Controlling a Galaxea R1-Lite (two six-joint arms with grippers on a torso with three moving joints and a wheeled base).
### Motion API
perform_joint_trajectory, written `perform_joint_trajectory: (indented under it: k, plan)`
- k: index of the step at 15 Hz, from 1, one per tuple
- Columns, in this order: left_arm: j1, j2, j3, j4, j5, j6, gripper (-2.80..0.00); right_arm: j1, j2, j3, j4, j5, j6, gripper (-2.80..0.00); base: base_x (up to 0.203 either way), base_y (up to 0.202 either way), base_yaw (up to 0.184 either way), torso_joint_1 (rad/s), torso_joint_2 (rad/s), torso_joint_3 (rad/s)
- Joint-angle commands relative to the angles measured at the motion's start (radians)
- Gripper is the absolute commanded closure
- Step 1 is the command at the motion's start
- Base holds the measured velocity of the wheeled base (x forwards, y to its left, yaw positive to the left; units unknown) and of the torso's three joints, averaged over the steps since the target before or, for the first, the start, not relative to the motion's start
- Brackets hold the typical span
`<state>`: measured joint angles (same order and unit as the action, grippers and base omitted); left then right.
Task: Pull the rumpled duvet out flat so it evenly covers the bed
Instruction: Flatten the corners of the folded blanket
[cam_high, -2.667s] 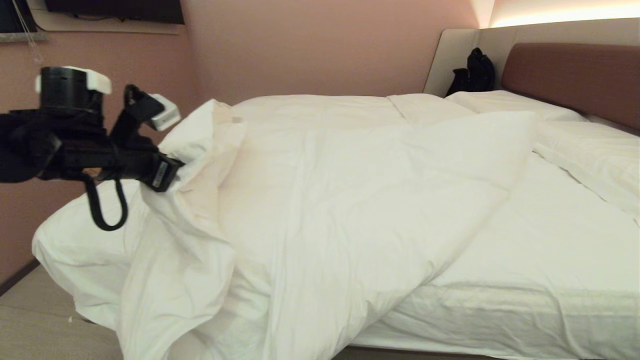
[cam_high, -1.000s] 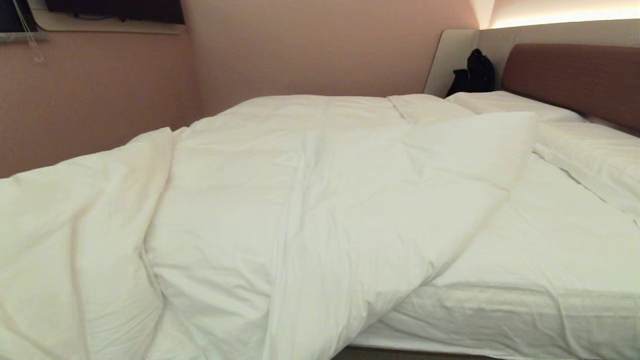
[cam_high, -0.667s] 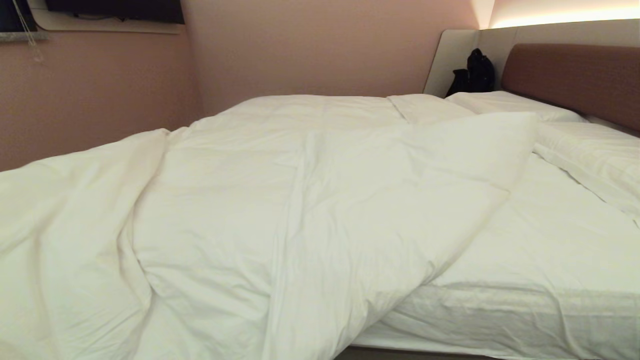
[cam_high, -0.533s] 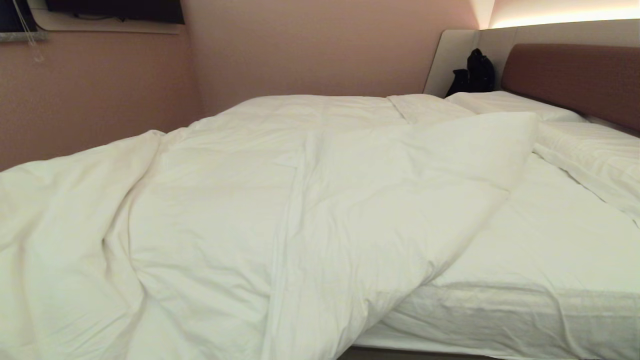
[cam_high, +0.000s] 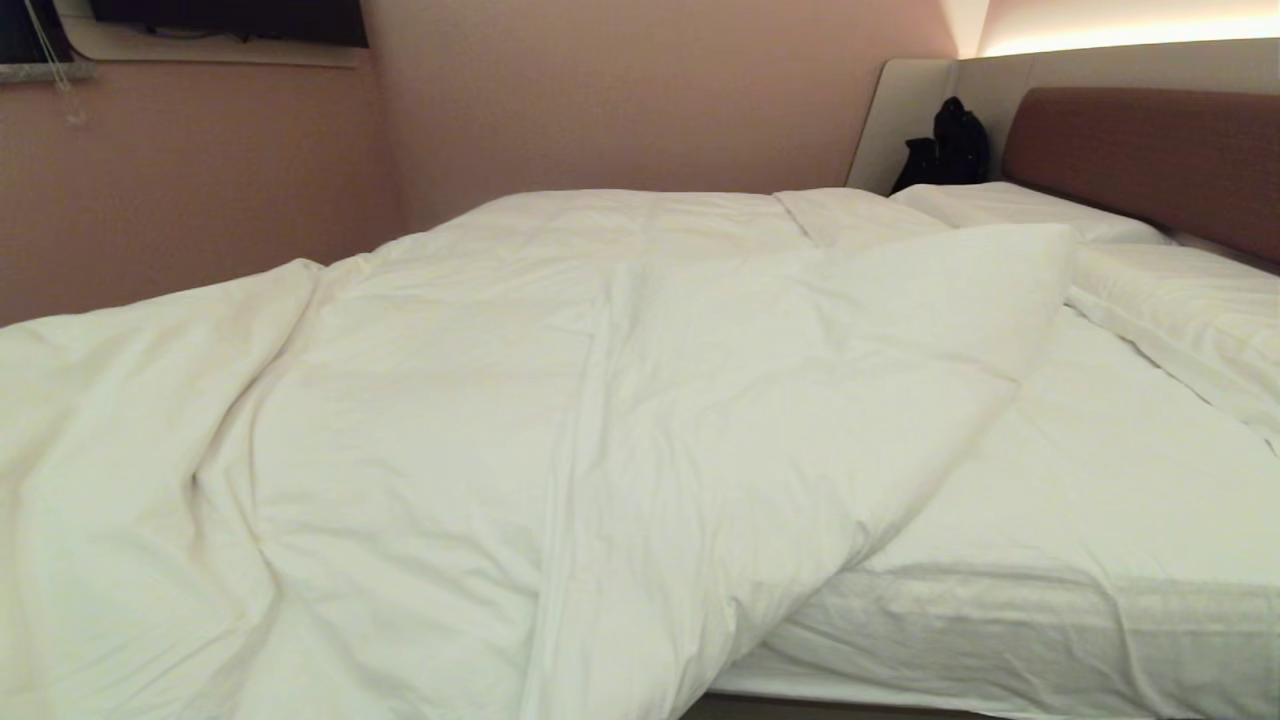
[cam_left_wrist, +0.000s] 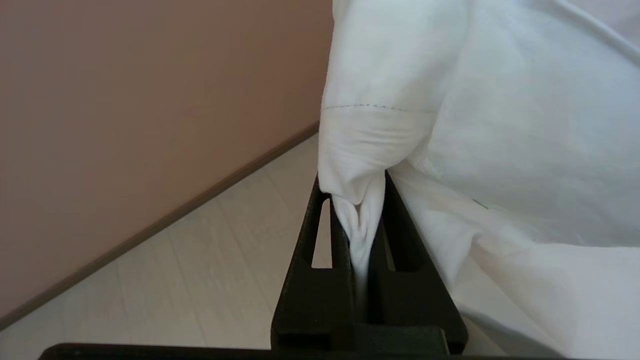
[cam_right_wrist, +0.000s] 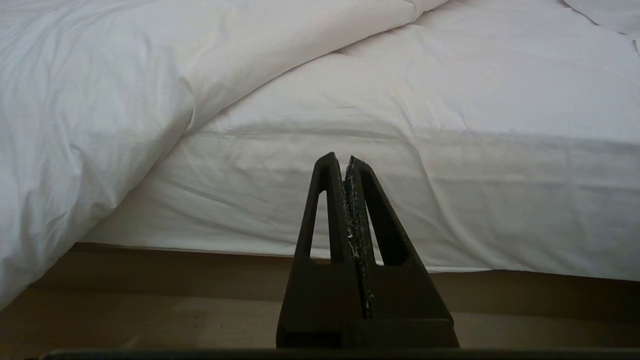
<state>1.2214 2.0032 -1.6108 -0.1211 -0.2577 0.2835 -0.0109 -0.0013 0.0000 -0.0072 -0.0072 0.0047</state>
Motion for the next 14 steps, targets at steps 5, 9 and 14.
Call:
perform_joint_trajectory:
  k: [5, 9, 14]
  plan:
    - [0.111, 0.051, 0.086, -0.002, 0.021, 0.099, 0.00, 0.000, 0.001, 0.000, 0.000, 0.000, 0.000, 0.00, 0.000, 0.000, 0.000, 0.000, 0.00, 0.000]
    - [0.131, 0.122, 0.204, -0.160, 0.026, 0.140, 0.00, 0.000, 0.001, 0.000, 0.000, 0.000, 0.000, 0.00, 0.000, 0.000, 0.000, 0.000, 0.00, 0.000]
    - [0.130, 0.193, 0.314, -0.319, 0.029, 0.195, 0.00, 0.000, 0.001, 0.000, 0.000, 0.000, 0.000, 0.00, 0.000, 0.000, 0.000, 0.000, 0.00, 0.000]
